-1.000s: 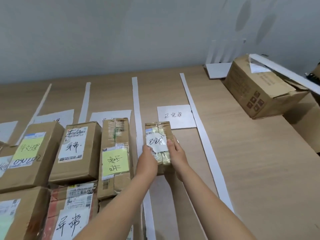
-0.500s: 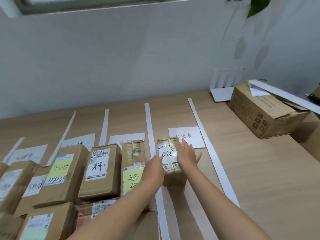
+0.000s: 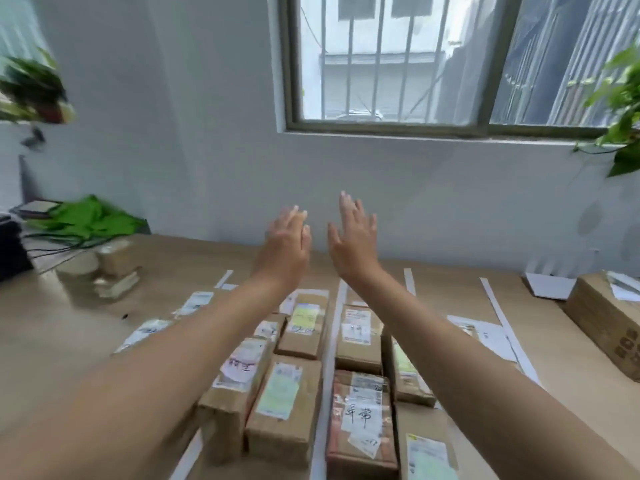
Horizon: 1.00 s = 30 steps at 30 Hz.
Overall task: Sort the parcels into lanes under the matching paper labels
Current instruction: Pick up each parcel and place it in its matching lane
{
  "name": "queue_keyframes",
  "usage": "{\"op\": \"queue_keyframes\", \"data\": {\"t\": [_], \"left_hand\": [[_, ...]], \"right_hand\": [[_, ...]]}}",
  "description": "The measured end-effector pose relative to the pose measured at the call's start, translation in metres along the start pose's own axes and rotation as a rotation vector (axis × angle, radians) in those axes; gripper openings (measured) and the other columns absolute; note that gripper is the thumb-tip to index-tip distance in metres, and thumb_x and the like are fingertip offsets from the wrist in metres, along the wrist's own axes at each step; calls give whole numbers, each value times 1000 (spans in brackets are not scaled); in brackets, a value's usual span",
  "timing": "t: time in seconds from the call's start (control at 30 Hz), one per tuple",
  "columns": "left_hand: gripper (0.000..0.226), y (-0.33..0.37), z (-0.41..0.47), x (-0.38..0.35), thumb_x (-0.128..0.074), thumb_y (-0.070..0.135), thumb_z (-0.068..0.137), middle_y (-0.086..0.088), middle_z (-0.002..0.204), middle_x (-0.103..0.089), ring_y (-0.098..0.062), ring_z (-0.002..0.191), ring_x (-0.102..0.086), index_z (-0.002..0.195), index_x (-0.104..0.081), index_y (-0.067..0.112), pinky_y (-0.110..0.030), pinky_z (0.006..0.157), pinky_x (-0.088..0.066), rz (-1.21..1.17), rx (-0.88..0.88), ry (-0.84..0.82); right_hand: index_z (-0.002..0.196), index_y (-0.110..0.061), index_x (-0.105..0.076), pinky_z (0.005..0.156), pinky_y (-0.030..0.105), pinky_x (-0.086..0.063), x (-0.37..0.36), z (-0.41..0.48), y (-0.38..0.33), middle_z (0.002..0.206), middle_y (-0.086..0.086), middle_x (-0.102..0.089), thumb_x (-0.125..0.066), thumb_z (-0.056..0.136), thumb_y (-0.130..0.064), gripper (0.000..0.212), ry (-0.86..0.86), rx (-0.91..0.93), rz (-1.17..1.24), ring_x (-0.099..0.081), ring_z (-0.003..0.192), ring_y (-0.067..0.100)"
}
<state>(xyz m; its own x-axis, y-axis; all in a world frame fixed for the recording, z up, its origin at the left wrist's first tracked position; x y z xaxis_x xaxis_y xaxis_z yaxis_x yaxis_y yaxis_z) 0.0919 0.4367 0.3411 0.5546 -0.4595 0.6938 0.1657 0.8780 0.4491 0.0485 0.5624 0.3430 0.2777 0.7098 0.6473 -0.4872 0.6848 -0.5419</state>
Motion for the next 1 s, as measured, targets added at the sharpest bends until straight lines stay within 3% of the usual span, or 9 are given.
{"op": "queue_keyframes", "data": {"t": [0.17,0.27,0.43,0.83,1.0], "left_hand": [[53,-86,-21,161,-34,21,105,-8,164,-19,-19,153,-8,155,-24,7,-34,123,-1,263,-97,275],[57,-139,-50,215,-31,26,106,-6,166,-9,-15,153,1,157,-14,8,-34,123,6,371,-61,274],[59,-236,-110,291,-29,30,106,-4,166,-4,-13,152,6,158,-10,9,-40,125,2,478,38,270],[58,-380,-114,366,-23,33,106,-3,166,-6,-12,153,3,158,-11,11,-44,125,-5,627,87,292],[62,-462,-88,372,-22,36,102,-4,166,-13,-14,153,-4,157,-20,8,-42,124,-6,720,78,205]], "right_hand": [[160,-12,-8,124,41,9,-53,-17,-166,168,3,-3,-33,106,-28,62,9,150,8,5,154,15],[160,-11,-4,124,41,12,-93,-38,-232,168,3,1,-31,106,-32,64,-37,193,16,9,154,15],[160,-12,-3,120,39,16,-149,-65,-324,168,3,2,-33,106,-33,65,-60,280,41,11,154,15],[159,-12,1,120,43,18,-275,-42,-426,168,2,4,-31,105,-34,67,-202,333,22,15,153,15],[160,-12,0,121,44,17,-351,-5,-447,168,1,4,-32,106,-35,67,-263,283,76,14,153,14]]}}
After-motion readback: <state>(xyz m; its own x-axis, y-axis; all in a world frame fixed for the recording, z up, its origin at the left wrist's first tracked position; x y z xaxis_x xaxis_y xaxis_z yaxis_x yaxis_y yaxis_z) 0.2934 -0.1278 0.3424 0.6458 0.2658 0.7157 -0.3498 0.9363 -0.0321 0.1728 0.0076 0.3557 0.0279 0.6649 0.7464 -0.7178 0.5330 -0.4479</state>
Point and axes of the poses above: each hand's wrist, its own z-axis towards the middle knuckle, its own x-axis out of the back of the hand, y = z × x, the point moved 4 cm from there along z, towards the middle knuckle
